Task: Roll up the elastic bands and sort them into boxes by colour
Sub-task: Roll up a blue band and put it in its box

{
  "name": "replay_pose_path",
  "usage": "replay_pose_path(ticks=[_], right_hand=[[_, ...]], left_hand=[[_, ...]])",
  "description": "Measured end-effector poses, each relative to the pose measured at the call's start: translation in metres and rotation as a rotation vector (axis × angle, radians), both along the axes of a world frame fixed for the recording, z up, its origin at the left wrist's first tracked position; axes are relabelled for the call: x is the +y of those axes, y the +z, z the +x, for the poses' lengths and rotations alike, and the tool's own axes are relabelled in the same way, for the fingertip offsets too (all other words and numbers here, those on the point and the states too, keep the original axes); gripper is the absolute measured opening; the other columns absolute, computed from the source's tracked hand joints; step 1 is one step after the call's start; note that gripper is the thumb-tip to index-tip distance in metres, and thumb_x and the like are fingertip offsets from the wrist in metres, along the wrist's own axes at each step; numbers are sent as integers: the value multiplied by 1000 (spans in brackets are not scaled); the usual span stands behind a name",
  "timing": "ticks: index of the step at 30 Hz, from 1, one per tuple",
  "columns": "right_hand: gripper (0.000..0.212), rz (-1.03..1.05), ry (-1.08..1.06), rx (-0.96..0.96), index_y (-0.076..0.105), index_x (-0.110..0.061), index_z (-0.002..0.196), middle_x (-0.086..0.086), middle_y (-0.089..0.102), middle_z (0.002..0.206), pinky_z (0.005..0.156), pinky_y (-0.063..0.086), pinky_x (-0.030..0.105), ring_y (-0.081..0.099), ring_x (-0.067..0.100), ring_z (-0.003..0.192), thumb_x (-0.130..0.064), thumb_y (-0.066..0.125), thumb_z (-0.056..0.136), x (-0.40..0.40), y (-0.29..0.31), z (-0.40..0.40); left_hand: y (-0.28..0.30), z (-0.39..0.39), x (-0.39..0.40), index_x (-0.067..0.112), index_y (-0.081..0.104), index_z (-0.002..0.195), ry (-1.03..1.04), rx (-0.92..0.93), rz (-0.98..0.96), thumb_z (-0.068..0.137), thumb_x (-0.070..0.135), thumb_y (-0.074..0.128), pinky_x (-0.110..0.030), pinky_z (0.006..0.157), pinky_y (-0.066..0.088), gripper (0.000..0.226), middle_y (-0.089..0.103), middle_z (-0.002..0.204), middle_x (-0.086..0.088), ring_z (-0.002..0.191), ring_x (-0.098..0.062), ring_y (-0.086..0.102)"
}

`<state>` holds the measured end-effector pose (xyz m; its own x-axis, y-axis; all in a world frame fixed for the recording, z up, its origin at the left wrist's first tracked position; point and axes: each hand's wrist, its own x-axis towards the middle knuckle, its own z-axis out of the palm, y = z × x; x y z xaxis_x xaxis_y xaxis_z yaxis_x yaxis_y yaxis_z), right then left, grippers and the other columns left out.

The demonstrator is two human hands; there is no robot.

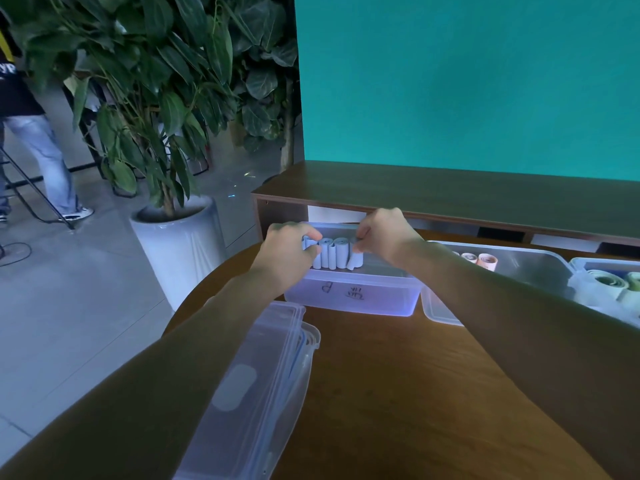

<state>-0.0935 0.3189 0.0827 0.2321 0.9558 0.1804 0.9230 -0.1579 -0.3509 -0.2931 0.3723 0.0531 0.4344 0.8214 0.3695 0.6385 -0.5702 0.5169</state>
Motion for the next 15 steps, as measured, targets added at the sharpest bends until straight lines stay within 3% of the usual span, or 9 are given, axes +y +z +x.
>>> replay_pose_path(ticks=[7,12,15], right_hand=[[16,-46,-22,-64,77,-4,98,17,73,98,83,57,36,68,33,94,-17,70,92,-1,2,-5],[19,-87,-2,-40,74,-5,91,13,74,86,82,60,38,71,29,86,-23,69,93,-2,5,-8],[22,-82,16,-42,69,-7,82,12,72,85,77,57,32,69,28,84,-26,70,94,-3,4,-8]], left_hand=[[0,0,-2,31,69,113,-5,9,2,97,27,63,-36,99,49,18,61,128,-3,108,-17,61],[0,0,-2,29,70,113,1,11,13,97,27,63,-36,99,49,18,62,127,-3,108,-16,60],[1,0,-3,28,69,114,4,11,18,98,28,62,-37,99,50,18,62,126,-2,110,-16,59]])
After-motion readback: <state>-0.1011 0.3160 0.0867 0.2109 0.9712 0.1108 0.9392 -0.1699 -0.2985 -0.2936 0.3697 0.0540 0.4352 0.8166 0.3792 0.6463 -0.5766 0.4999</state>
